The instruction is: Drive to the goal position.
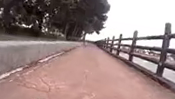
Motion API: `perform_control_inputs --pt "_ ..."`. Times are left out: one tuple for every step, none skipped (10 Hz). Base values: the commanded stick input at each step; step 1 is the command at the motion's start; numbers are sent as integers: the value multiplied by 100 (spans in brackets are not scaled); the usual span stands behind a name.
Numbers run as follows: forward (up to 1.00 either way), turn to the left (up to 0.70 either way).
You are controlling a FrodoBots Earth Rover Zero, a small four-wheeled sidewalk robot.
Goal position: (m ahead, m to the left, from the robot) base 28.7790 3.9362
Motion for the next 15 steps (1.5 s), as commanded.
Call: perform_control_inputs --pt "70 0" --pt "70 0" --pt "70 0" --pt "70 0" --pt "70 0" --pt "70 0" --pt "70 0" --pt "70 0" --pt "70 0" --pt "70 0" --pt "70 0" --pt "70 0" --pt "70 0" --pt "70 -2" --pt "70 -20"
